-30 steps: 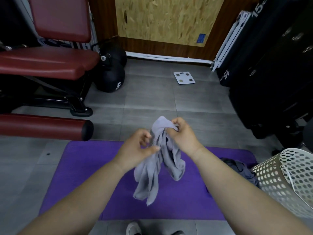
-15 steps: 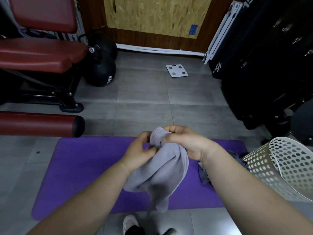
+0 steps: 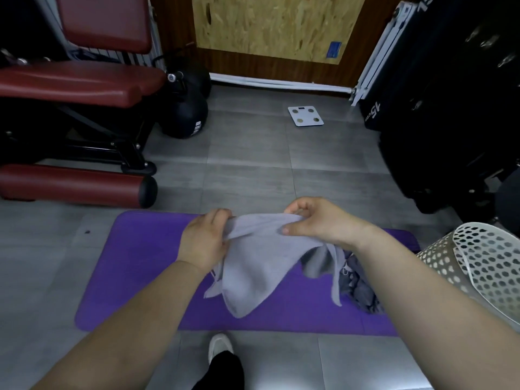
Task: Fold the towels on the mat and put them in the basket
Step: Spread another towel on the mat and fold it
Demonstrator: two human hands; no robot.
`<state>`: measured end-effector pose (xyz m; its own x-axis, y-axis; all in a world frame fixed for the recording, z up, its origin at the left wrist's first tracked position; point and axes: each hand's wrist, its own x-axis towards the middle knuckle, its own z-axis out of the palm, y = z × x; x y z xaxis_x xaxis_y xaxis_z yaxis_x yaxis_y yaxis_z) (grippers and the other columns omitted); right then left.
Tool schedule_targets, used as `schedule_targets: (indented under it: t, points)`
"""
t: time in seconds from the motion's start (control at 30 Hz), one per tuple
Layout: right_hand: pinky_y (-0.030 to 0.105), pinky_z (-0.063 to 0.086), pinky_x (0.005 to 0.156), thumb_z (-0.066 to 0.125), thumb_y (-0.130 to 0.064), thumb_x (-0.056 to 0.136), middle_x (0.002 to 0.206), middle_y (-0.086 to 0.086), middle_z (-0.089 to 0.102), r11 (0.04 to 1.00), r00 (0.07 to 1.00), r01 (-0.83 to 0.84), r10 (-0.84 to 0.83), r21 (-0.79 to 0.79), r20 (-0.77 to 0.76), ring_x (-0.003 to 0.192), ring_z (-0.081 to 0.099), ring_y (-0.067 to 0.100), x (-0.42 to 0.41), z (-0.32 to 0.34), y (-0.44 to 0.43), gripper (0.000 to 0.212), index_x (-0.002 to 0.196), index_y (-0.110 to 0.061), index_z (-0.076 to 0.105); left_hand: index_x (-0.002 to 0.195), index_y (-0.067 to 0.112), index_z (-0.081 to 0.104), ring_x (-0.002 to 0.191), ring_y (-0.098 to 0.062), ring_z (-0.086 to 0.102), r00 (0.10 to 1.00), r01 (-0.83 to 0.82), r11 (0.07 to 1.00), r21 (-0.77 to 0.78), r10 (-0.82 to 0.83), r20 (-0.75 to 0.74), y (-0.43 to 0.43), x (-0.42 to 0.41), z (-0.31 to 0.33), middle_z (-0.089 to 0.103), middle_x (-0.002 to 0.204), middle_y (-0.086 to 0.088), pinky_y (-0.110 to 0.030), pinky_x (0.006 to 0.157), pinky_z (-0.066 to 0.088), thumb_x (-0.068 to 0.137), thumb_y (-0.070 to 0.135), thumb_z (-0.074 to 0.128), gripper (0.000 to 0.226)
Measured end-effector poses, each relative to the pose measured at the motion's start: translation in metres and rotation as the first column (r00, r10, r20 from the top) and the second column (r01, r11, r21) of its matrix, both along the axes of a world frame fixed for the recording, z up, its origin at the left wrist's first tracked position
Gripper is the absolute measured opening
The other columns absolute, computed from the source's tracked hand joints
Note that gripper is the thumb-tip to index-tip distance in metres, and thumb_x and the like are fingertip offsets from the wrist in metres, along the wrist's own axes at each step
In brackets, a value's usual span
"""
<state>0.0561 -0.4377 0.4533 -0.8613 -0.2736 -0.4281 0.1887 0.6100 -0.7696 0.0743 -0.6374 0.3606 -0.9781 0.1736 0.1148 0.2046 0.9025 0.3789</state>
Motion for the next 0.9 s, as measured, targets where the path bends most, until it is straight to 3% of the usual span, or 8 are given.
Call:
schedule_targets:
  t: [0.07, 0.17, 0.43, 0.53, 0.63, 0.7, 0.8, 0.9]
  points:
    - [0.008, 0.031, 0.048, 0.07, -0.005, 0.077, 0.06, -0.005, 0.045, 0.999, 0.998, -0.029, 0.031, 0.041, -0.058, 0.043, 0.041, -0.003, 0.011, 0.004, 0.005, 0.022, 0.085, -0.018, 0.054, 0.102, -0.004, 0.06, 0.084, -0.041, 0.06, 0.964, -0.236, 0.971, 0.026, 0.23, 0.135, -0.018, 0.016, -0.001, 0.063, 0.097, -0.024, -0.039, 0.069, 0.045, 0.072, 0.001, 0.066, 0.031]
    - [0.01, 0.03, 0.043, 0.066, 0.0, 0.078, 0.056, -0.006, 0.039, 0.99, 0.983, -0.079, 0.096, 0.116, -0.154, 0.037, 0.038, -0.002, 0.019, 0.005, 0.01, 0.023, 0.084, -0.017, 0.053, 0.106, -0.004, 0.06, 0.096, -0.043, 0.056, 0.916, -0.374, 0.927, -0.006, 0.371, 0.152, -0.055, 0.035, -0.008, 0.061, 0.107, -0.027, -0.043, 0.08, 0.042, 0.077, -0.003, 0.059, 0.029]
    - [0.021, 0.034, 0.07, 0.053, -0.011, 0.085, 0.085, -0.003, 0.055, 0.833, 0.954, -0.142, 0.259, 0.534, -0.15, 0.086, 0.052, 0.016, 0.024, -0.028, 0.019, 0.016, 0.079, -0.024, 0.06, 0.105, 0.002, 0.066, 0.102, -0.039, 0.058, 0.854, -0.454, 0.875, -0.166, 0.481, 0.197, -0.149, 0.053, -0.004, 0.066, 0.104, -0.025, -0.038, 0.098, 0.035, 0.086, 0.008, 0.055, 0.022]
    - [0.024, 0.037, 0.065, 0.047, -0.019, 0.089, 0.086, -0.001, 0.057, 0.791, 0.971, -0.142, 0.227, 0.594, -0.07, 0.089, 0.055, 0.023, 0.01, -0.044, 0.005, 0.028, 0.064, -0.033, 0.051, 0.107, -0.003, 0.065, 0.107, -0.037, 0.057, 0.836, -0.481, 0.876, 0.042, 0.443, 0.324, -0.172, 0.042, -0.014, 0.064, 0.112, -0.023, -0.036, 0.093, 0.039, 0.089, 0.002, 0.051, 0.023]
    - [0.025, 0.035, 0.071, 0.041, -0.017, 0.093, 0.104, 0.008, 0.062, 0.726, 0.978, -0.133, 0.205, 0.674, -0.027, 0.1, 0.056, 0.028, -0.015, -0.071, -0.008, 0.021, 0.086, -0.024, 0.06, 0.105, -0.01, 0.063, 0.1, -0.029, 0.056, 0.841, -0.481, 0.847, 0.225, 0.374, 0.391, -0.186, 0.018, -0.026, 0.063, 0.108, -0.02, -0.021, 0.081, 0.037, 0.09, -0.003, 0.049, 0.022]
    - [0.025, 0.035, 0.071, 0.037, -0.009, 0.092, 0.107, 0.008, 0.062, 0.678, 0.983, -0.142, 0.184, 0.721, 0.021, 0.099, 0.056, 0.028, -0.033, -0.091, -0.016, 0.026, 0.089, -0.019, 0.062, 0.103, -0.01, 0.063, 0.092, -0.02, 0.05, 0.842, -0.475, 0.838, 0.271, 0.342, 0.418, -0.196, -0.006, -0.033, 0.06, 0.099, -0.012, -0.011, 0.068, 0.036, 0.09, -0.002, 0.048, 0.021]
    - [0.024, 0.036, 0.074, 0.034, -0.007, 0.093, 0.118, 0.007, 0.058, 0.586, 0.98, -0.195, 0.152, 0.787, 0.129, 0.107, 0.055, 0.026, -0.062, -0.117, -0.029, 0.031, 0.101, -0.019, 0.061, 0.094, -0.002, 0.064, 0.086, -0.018, 0.049, 0.841, -0.427, 0.86, 0.28, 0.264, 0.472, -0.215, -0.051, -0.043, 0.063, 0.094, -0.011, -0.019, 0.07, 0.035, 0.092, 0.004, 0.048, 0.018]
    - [0.03, 0.041, 0.082, 0.036, -0.004, 0.091, 0.123, 0.012, 0.056, 0.601, 0.997, -0.076, 0.031, 0.796, 0.071, 0.109, 0.055, 0.029, -0.097, -0.128, -0.038, 0.03, 0.106, -0.015, 0.058, 0.087, 0.008, 0.058, 0.083, -0.019, 0.049, 0.86, -0.355, 0.892, 0.279, 0.195, 0.471, -0.227, -0.094, -0.043, 0.057, 0.081, -0.006, -0.019, 0.061, 0.033, 0.094, 0.009, 0.045, 0.014]
